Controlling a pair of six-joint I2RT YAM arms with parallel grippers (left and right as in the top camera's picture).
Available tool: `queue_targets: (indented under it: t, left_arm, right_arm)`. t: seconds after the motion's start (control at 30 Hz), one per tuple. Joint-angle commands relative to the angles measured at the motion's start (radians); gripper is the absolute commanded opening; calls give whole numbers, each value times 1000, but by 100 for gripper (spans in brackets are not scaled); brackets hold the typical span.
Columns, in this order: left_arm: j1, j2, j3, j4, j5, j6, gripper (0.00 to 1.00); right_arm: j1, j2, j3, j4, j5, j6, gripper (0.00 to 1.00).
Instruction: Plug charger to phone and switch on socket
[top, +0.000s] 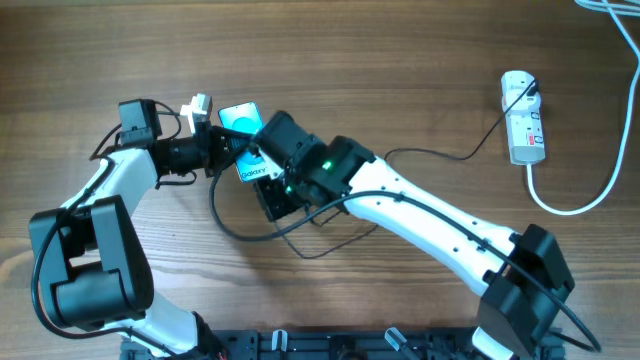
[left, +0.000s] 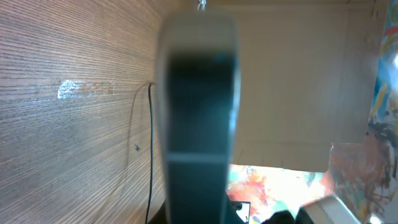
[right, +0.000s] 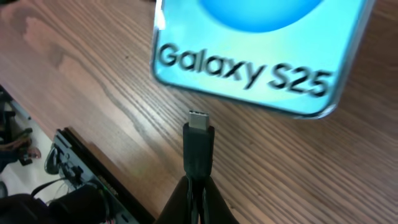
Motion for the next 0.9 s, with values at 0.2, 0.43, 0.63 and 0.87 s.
queue_targets:
  t: [0.2,0.43,0.63,0.87]
  left_arm:
    - [-3,-26,6,101,134,-77,4]
    - [-3,-26,6,103,125,-76,4]
    - [-3,-26,6,105,125,-72,4]
    - [-3,-26,6,106,125,-71,4]
  right_arm:
    - [-4,15,-3,8,-29,14,4]
    - [-4,15,-3,26,4,18,4]
    - [-4,24,-3,32,52,18,4]
    - [-4,27,-3,34,76,21,4]
